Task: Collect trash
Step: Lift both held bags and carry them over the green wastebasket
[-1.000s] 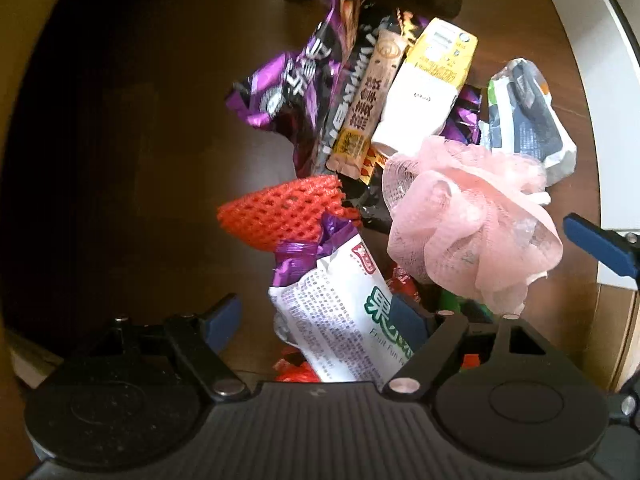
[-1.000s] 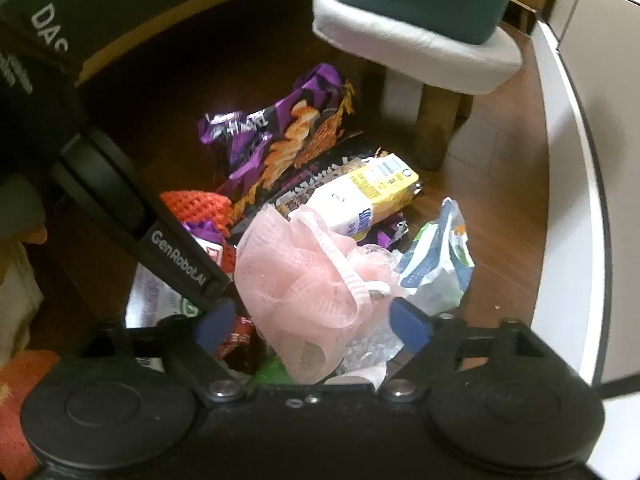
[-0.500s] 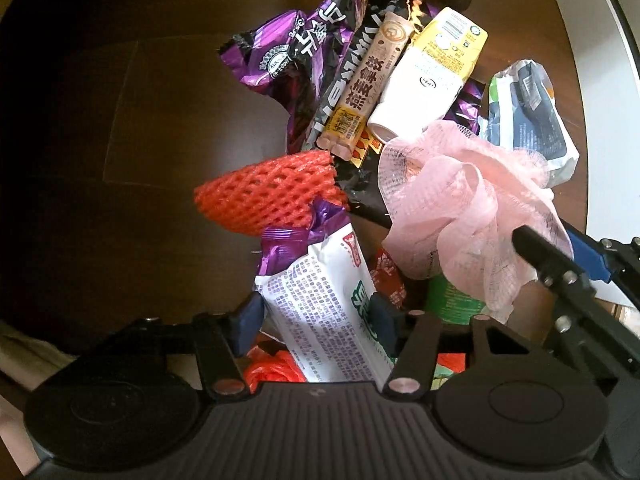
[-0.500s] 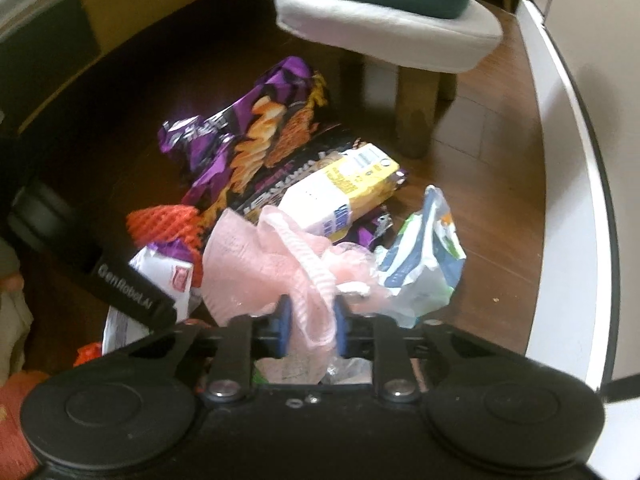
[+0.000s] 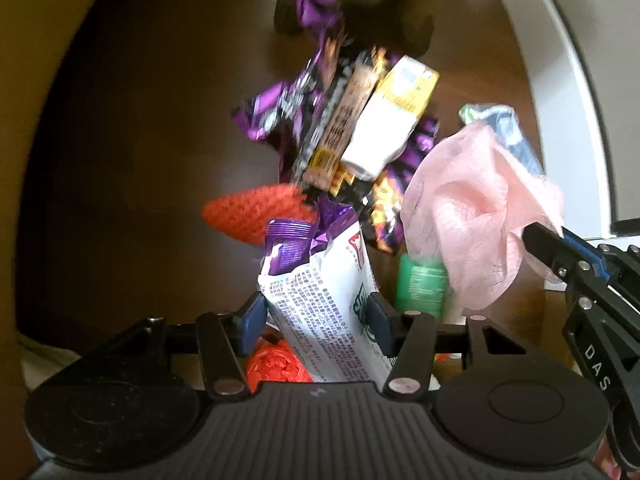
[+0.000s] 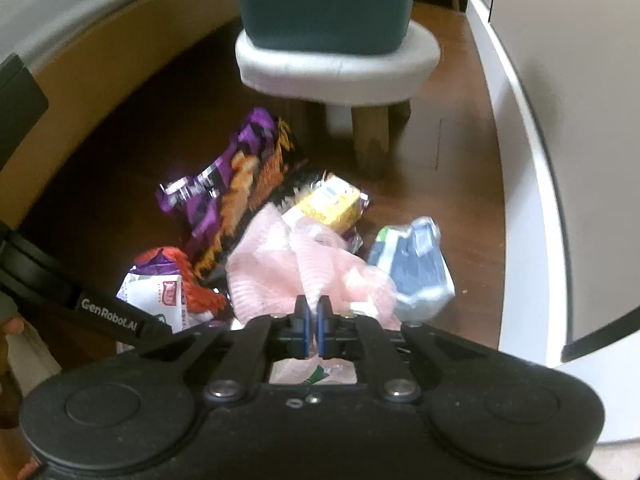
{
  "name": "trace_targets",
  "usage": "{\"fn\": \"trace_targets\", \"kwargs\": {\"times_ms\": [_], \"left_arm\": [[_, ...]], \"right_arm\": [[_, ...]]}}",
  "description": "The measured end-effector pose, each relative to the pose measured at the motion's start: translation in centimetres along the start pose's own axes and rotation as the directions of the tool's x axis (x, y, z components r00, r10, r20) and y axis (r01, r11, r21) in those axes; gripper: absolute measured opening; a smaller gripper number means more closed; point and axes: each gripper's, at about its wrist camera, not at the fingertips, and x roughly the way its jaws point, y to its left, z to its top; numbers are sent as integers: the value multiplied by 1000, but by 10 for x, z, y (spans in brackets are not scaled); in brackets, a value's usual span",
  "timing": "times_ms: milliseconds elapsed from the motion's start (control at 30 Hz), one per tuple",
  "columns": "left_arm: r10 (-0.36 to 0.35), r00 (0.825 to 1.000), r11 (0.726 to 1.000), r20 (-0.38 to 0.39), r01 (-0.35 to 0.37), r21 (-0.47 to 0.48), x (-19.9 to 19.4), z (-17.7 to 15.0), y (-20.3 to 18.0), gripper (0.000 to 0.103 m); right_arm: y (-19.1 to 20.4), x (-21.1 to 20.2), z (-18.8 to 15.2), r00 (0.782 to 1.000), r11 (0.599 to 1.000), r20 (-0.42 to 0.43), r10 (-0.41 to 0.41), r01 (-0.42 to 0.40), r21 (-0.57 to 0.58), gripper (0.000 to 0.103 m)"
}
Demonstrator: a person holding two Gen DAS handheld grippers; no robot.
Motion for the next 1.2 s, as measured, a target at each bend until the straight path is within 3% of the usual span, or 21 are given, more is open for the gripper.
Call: {"fn": "trace_targets", "kwargs": {"times_ms": [233, 600, 933, 1200], "left_arm": [[16, 994, 999, 107, -20, 37, -63, 0, -9, 54], [9, 960, 997, 281, -31, 74, -183, 15, -23, 54], [73, 879, 985, 471, -136, 102, -288, 37, -33, 54], [71, 810, 983, 583, -157, 98, -343, 70, -40, 54]], "right_arm": [[9, -48, 22, 996, 1000, 88, -25, 25, -9, 3], [11, -141, 89, 968, 999, 249, -41, 41, 6, 2], [11, -221, 145, 906, 998, 421, -52, 61, -8, 2], [6, -264, 194, 843, 994, 532, -85, 108, -12, 2]]}}
